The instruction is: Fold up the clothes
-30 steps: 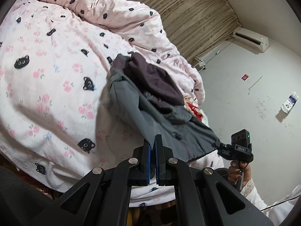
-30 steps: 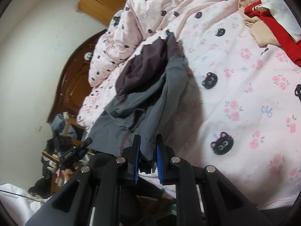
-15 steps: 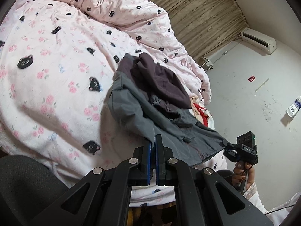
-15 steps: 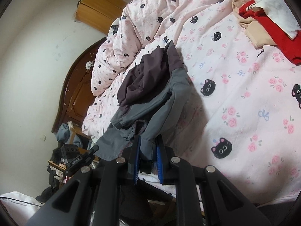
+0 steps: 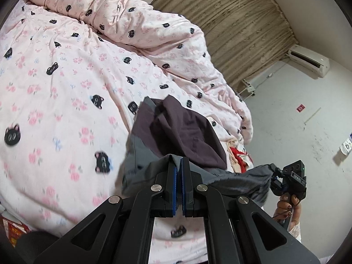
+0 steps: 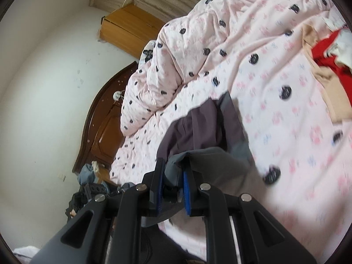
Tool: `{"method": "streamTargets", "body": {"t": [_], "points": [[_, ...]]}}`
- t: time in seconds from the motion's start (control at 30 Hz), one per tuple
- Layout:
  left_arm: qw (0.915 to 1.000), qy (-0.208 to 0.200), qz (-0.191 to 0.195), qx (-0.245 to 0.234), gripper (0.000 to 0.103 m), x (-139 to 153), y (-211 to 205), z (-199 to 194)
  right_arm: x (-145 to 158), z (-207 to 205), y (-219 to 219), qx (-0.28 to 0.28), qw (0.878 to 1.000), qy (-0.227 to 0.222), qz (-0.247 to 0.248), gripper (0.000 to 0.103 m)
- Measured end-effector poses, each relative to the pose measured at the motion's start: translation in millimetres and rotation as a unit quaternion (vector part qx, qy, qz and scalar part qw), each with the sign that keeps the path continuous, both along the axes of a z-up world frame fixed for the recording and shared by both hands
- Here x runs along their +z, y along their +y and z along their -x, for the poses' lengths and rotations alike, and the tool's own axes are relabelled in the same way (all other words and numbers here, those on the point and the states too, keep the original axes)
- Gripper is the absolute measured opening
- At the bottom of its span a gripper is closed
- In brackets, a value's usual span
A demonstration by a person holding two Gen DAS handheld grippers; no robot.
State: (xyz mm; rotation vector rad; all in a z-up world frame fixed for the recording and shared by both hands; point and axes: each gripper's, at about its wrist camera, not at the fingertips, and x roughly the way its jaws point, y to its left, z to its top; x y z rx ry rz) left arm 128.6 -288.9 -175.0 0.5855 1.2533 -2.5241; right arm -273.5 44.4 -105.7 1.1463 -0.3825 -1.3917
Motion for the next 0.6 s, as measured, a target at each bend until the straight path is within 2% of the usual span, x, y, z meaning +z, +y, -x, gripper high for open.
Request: {"method": "streamTargets", "body": {"t": [0.17,0.33,0.47,0.6], "points": [[1.0,-0.007,-0.003,0.002,0.002,7,-24,22,4,25,-32,-0.009,1.0,-0.003,-0.005,0.016],[0.9996,-0.016,-0.022,0.005,0.002,8,-54,50,-2,53,-63,-0.023,0.999,-0.01,-0.02,0.016],[0.9979,-0.03,-0.056,0.01,0.002,-4,-81,73,-17,75,-94,-0.033,0.998,-0.02,-0.045,0.016],[0.993,-0.05,-0.105,0.021,0.003,-30,-105,90,-40,91,-124,-0.042,0.995,-0.031,-0.083,0.016]]}}
